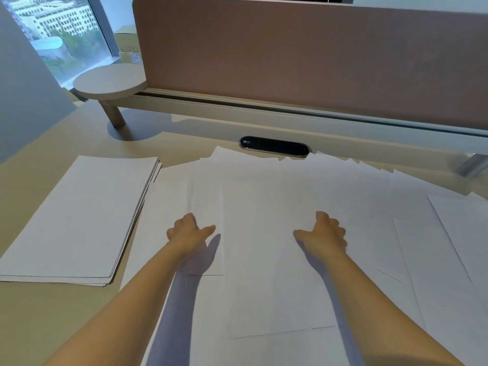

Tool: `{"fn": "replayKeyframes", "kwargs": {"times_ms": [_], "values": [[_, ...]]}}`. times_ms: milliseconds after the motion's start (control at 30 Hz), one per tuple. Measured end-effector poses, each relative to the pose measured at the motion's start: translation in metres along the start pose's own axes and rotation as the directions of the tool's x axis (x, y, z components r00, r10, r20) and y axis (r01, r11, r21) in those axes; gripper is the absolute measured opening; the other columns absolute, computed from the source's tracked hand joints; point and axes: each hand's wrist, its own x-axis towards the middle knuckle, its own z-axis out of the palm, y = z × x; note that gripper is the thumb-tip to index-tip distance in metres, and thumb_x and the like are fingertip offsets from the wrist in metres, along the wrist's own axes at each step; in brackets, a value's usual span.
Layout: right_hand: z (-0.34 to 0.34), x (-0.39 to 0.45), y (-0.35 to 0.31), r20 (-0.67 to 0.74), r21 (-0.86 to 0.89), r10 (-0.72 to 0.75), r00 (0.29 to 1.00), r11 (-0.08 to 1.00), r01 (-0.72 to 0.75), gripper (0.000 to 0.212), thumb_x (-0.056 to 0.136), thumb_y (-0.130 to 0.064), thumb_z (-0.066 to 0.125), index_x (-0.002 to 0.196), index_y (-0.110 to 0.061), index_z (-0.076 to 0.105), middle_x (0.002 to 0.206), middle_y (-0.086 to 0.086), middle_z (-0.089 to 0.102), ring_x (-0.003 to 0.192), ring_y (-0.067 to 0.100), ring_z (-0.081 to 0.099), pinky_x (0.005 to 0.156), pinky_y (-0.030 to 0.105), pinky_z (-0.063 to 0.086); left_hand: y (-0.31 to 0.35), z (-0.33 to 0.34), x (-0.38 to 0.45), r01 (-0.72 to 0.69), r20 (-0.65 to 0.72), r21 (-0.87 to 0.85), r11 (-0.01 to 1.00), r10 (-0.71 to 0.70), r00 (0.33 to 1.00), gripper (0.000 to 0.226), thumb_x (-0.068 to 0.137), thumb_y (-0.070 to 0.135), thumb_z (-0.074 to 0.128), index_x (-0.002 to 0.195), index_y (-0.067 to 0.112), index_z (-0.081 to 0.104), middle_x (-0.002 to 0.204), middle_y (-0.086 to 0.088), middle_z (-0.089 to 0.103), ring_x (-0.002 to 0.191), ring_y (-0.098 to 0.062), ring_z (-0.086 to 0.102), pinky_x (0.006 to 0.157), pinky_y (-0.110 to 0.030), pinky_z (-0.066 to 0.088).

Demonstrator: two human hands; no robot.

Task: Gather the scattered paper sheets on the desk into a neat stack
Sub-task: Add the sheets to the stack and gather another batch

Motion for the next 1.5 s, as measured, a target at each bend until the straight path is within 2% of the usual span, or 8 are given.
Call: {"fn": "replayKeyframes", "kwargs": {"times_ms": [133, 333, 467, 733, 933, 1133, 1267, 1500], "values": [[0.005, -0.004, -0.006, 0.093, 0.51, -0.068, 0.993, 0.86, 0.011, 0.065, 0.089, -0.014, 0.056, 0.144, -0.013, 0.022, 0.15, 0.009, 0.028, 0.135, 0.025, 0.033, 0.105, 0.032, 0.032, 0.003, -0.001, -0.005, -0.092, 0.122, -0.414, 0.906, 0.155, 0.98, 0.064, 0.095, 0.024, 0.048, 0.148, 0.015, 0.012, 0.155, 0.0, 0.017, 0.142, -0.023, 0.024, 0.112, -0.035, 0.025], [0.006, 0.004, 0.001, -0.027, 0.307, 0.023, 0.999, 0.952, -0.013, 0.065, 0.089, -0.023, 0.055, 0.144, -0.014, 0.022, 0.147, 0.01, 0.033, 0.134, 0.03, 0.031, 0.112, 0.041, 0.029, -0.011, -0.007, -0.002, 0.003, -0.079, -0.445, 0.896, -0.042, 0.996, 0.058, 0.092, 0.011, 0.053, 0.143, 0.011, 0.024, 0.14, -0.017, 0.041, 0.125, -0.031, 0.044, 0.099, -0.037, 0.038], [0.016, 0.005, -0.014, 0.069, 0.217, -0.065, 0.996, 0.975, 0.049, 0.064, 0.09, -0.033, 0.053, 0.145, -0.023, 0.02, 0.145, 0.008, 0.032, 0.129, 0.029, 0.037, 0.105, 0.035, 0.03, -0.019, -0.003, 0.004, -0.035, -0.086, -0.229, 0.973, 0.016, 0.996, 0.028, 0.092, 0.004, 0.044, 0.067, 0.012, 0.033, 0.07, -0.004, 0.036, 0.061, -0.016, 0.033, 0.056, -0.023, 0.027], [0.025, -0.004, -0.028, 0.165, 0.382, -0.156, 0.974, 0.92, 0.083, 0.058, 0.091, -0.019, 0.053, 0.143, -0.018, 0.027, 0.15, 0.004, 0.03, 0.136, 0.024, 0.033, 0.108, 0.034, 0.03, -0.036, -0.011, 0.005, 0.1, -0.034, -0.337, 0.936, -0.118, 0.992, 0.05, 0.091, 0.012, 0.053, 0.136, 0.0, 0.037, 0.126, -0.014, 0.048, 0.116, -0.025, 0.048, 0.092, -0.031, 0.038], [0.031, -0.018, -0.033, 0.273, 0.494, 0.005, 0.962, 0.857, -0.145, 0.022, 0.089, -0.001, 0.05, 0.109, -0.004, 0.043, 0.109, 0.007, 0.047, 0.1, 0.019, 0.049, 0.1, 0.025, 0.033, -0.034, -0.01, -0.002, 0.161, 0.134, -0.418, 0.894, -0.114, 0.984, 0.019, 0.089, 0.004, 0.05, 0.071, 0.009, 0.046, 0.08, -0.008, 0.05, 0.065, -0.015, 0.045, 0.064, -0.025, 0.039], [0.053, -0.037, -0.036, 0.316, 0.464, 0.055, 0.947, 0.862, -0.205, 0.008, 0.087, 0.003, 0.05, 0.093, -0.003, 0.049, 0.08, 0.008, 0.049, 0.066, 0.017, 0.046, 0.046, 0.011, 0.038, -0.048, -0.027, 0.003, 0.061, 0.134, -0.313, 0.948, -0.02, 0.991, 0.029, 0.088, -0.001, 0.051, 0.116, -0.005, 0.052, 0.107, -0.018, 0.058, 0.09, -0.027, 0.052, 0.077, -0.032, 0.043], [0.068, -0.045, -0.041, 0.221, 0.57, 0.036, 0.975, 0.806, -0.159, 0.021, 0.086, 0.007, 0.047, 0.104, 0.001, 0.056, 0.103, 0.012, 0.061, 0.093, 0.027, 0.058, 0.081, 0.025, 0.047, -0.059, -0.044, -0.001, -0.012, 0.097, -0.345, 0.938, 0.049, 0.994, 0.012, 0.087, -0.002, 0.049, 0.093, 0.001, 0.058, 0.082, -0.007, 0.057, 0.081, -0.025, 0.053, 0.062, -0.027, 0.042], [0.031, -0.046, -0.02, 0.063, 0.664, 0.064, 0.996, 0.742, -0.09, 0.032, 0.084, 0.009, 0.043, 0.111, -0.003, 0.056, 0.096, 0.009, 0.061, 0.086, 0.025, 0.057, 0.073, 0.025, 0.046, -0.031, -0.032, -0.01, -0.088, 0.073, -0.477, 0.874, 0.14, 0.987, 0.011, 0.089, 0.007, 0.054, 0.08, 0.004, 0.049, 0.076, -0.012, 0.047, 0.069, -0.023, 0.045, 0.061, -0.027, 0.035]]}}
